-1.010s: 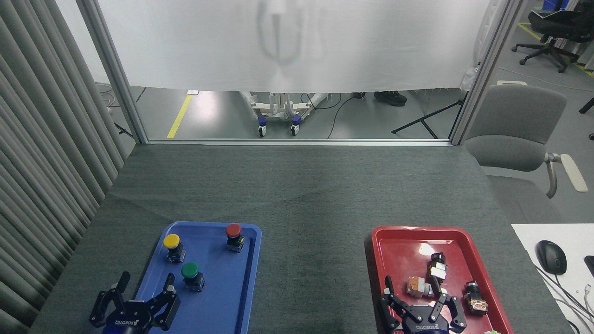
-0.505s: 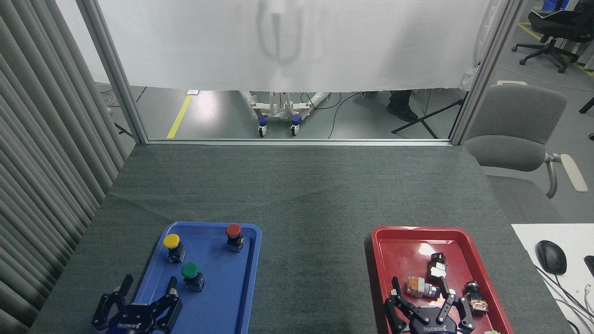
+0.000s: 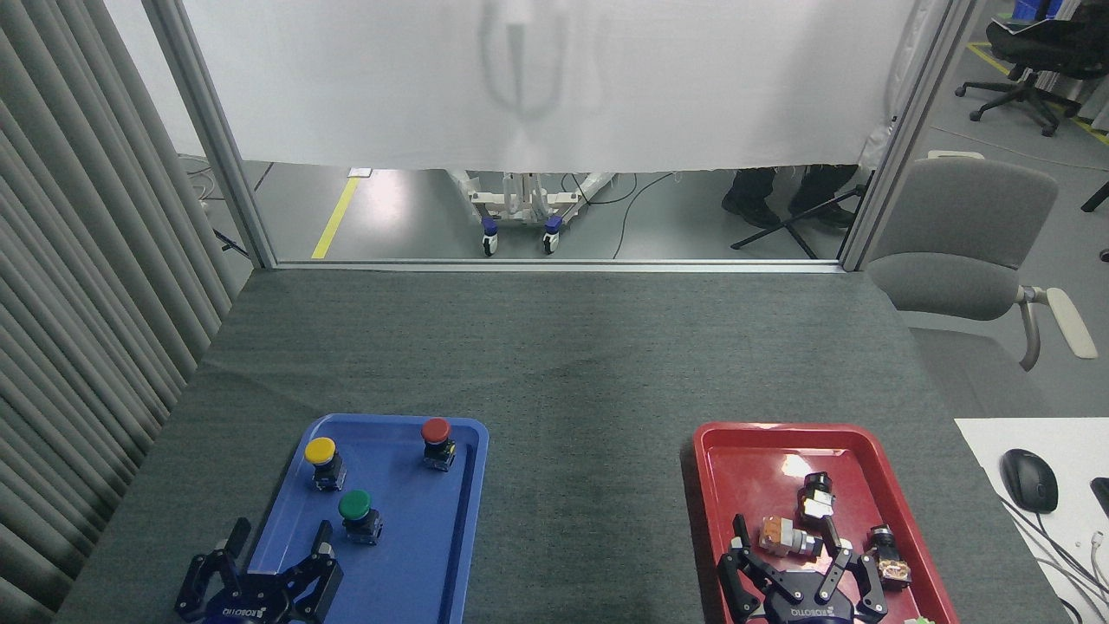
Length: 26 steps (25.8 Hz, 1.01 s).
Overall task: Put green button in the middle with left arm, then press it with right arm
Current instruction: 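Move the left gripper toward the green button on the blue tray, then grasp the green button with the left gripper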
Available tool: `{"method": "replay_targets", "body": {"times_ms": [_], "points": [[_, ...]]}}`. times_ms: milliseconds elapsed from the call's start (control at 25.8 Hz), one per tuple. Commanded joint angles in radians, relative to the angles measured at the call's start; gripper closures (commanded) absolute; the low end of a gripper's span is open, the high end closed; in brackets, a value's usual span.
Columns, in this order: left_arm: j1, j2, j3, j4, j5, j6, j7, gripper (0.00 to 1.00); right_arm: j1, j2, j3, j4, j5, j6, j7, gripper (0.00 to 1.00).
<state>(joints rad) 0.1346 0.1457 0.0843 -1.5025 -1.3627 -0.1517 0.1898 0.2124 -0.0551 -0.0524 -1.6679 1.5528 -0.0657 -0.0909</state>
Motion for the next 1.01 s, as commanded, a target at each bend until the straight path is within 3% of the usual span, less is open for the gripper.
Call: {"method": "replay_targets", "body": {"times_ms": [0, 155, 350, 971], "points": [[-0.004, -0.005, -0.009, 0.024, -0.004, 0.001, 0.007, 0.03, -0.002, 0.001, 0.002, 0.000, 0.000, 0.004, 0.002, 0.00], [-0.007, -0.005, -0.012, 0.050, -0.004, -0.009, 0.010, 0.01, -0.002, 0.014, 0.020, 0.002, 0.003, 0.041, 0.000, 0.00], [-0.010, -0.014, -0.054, 0.088, -0.004, -0.011, 0.096, 0.01, -0.010, 0.017, 0.046, 0.007, 0.003, 0.050, -0.006, 0.00], [-0.182, -0.020, -0.130, 0.326, -0.033, -0.005, 0.092, 0.01, -0.007, 0.005, 0.057, 0.013, 0.012, 0.038, -0.009, 0.00]]}}
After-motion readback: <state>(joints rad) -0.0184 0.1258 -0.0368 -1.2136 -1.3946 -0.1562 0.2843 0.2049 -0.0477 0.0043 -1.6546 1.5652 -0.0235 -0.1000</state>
